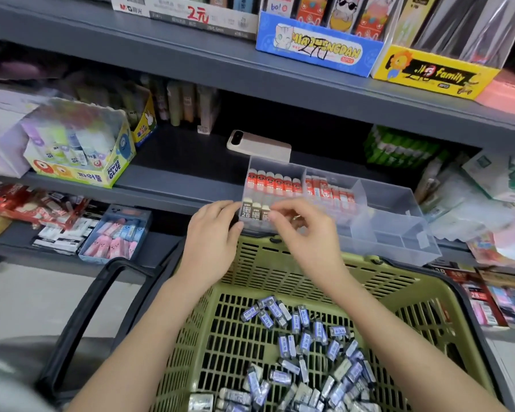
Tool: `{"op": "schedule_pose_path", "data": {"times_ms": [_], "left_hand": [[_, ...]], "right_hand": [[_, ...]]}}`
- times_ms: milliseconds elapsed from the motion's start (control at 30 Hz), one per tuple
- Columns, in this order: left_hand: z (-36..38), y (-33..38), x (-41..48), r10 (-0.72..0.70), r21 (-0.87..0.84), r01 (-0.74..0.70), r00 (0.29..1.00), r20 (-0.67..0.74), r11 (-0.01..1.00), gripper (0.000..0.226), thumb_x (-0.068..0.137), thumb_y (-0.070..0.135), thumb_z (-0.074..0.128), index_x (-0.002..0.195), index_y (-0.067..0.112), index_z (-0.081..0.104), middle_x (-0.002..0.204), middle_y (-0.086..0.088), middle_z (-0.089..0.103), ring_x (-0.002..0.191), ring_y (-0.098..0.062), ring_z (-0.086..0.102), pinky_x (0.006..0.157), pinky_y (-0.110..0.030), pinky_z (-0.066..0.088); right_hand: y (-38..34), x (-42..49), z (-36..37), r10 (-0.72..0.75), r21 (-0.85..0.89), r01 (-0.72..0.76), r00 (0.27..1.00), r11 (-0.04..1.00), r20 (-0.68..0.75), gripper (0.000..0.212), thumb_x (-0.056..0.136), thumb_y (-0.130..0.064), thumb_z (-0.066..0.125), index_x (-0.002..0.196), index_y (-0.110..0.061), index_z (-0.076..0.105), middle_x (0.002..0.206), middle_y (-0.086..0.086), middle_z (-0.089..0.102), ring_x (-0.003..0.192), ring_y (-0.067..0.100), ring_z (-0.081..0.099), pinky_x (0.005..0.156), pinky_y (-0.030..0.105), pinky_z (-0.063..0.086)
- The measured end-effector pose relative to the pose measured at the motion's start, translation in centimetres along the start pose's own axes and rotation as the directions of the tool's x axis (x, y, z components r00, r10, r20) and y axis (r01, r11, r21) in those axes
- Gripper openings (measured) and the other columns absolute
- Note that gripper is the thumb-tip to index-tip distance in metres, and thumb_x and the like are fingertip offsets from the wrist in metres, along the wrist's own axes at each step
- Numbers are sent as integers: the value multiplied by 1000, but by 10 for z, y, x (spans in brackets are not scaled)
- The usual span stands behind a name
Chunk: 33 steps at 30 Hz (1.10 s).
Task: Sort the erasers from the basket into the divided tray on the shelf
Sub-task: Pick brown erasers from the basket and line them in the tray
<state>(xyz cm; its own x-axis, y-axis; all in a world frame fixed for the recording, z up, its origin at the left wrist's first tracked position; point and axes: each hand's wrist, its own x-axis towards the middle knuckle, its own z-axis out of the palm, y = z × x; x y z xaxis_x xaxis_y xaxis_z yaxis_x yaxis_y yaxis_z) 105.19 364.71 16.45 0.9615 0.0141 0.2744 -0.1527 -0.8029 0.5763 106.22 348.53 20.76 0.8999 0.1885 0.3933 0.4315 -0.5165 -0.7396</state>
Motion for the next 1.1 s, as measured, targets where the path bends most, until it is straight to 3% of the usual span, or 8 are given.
{"op": "schedule_pose_path", "data": {"times_ms": [67, 167, 333, 433, 667, 767, 933, 1100], "left_hand": [[-1, 2, -4, 4, 28, -4, 1000, -3, 1000, 37, 94, 16, 53, 130, 8, 55, 130, -10, 57, 122, -28, 48, 104, -36, 30], [-2, 0, -18, 21, 109, -23, 1000, 15, 994, 37, 93, 14, 56, 128, 3, 56, 127, -16, 57, 121, -34, 49, 104, -42, 30], [-18, -11, -61, 46, 210, -65, 994, 96, 976, 42, 91, 12, 59, 131, 5, 54, 142, -21, 44, 136, -41, 32, 113, -52, 23], [-30, -16, -91, 20, 226, -43, 995, 102, 973, 42, 87, 10, 64, 129, 7, 56, 140, -21, 46, 135, -43, 32, 108, -54, 28], [-43, -20, -133, -30, 230, 1, 992, 123, 973, 39, 89, 16, 62, 126, 9, 59, 139, -15, 49, 131, -41, 37, 104, -53, 33], [-44, -19, -134, -35, 232, 7, 992, 120, 973, 37, 90, 17, 61, 126, 9, 59, 139, -13, 49, 130, -40, 39, 104, -51, 33], [-45, -19, -133, -47, 209, 23, 993, 112, 978, 37, 92, 21, 58, 128, 11, 58, 140, -11, 48, 130, -35, 38, 105, -46, 31], [-45, -20, -133, -57, 207, 32, 992, 116, 978, 39, 92, 25, 57, 129, 12, 57, 140, -9, 47, 130, -33, 38, 103, -45, 33]], "right_hand": [[10, -35, -10, -83, -35, 82, 996, 996, -23, 12, 87, -28, 59, 88, -20, 69, 79, -9, 64, 71, 6, 55, 65, 16, 44], [48, -85, -14, 142, -111, -123, 971, 986, 190, 9, 86, -25, 63, 87, -20, 70, 79, -13, 65, 69, 2, 56, 66, 17, 45], [108, -160, -8, 584, -415, -420, 674, 807, 452, 16, 86, -29, 66, 93, -14, 69, 88, 1, 72, 73, 9, 62, 75, 31, 53], [107, -196, 12, 516, -377, -356, 516, 855, 683, 33, 82, -35, 69, 107, -14, 66, 102, 3, 69, 92, 16, 64, 85, 31, 51], [87, -199, 78, 143, -271, 160, 550, 949, 823, 40, 90, -33, 59, 122, -10, 60, 119, 8, 61, 111, 23, 48, 91, 36, 40], [83, -189, 101, 235, -353, 232, 418, 907, 878, 40, 94, -37, 51, 113, -5, 62, 108, 13, 65, 105, 27, 54, 86, 36, 44], [80, -177, 116, 435, -449, 134, 123, 884, 892, 59, 86, -53, 56, 108, 1, 61, 87, 9, 62, 84, 26, 59, 72, 33, 47], [84, -178, 111, 468, -472, -97, -62, 876, 882, 72, 86, -52, 57, 136, -1, 43, 142, 13, 43, 128, 30, 44, 104, 39, 37]]}}
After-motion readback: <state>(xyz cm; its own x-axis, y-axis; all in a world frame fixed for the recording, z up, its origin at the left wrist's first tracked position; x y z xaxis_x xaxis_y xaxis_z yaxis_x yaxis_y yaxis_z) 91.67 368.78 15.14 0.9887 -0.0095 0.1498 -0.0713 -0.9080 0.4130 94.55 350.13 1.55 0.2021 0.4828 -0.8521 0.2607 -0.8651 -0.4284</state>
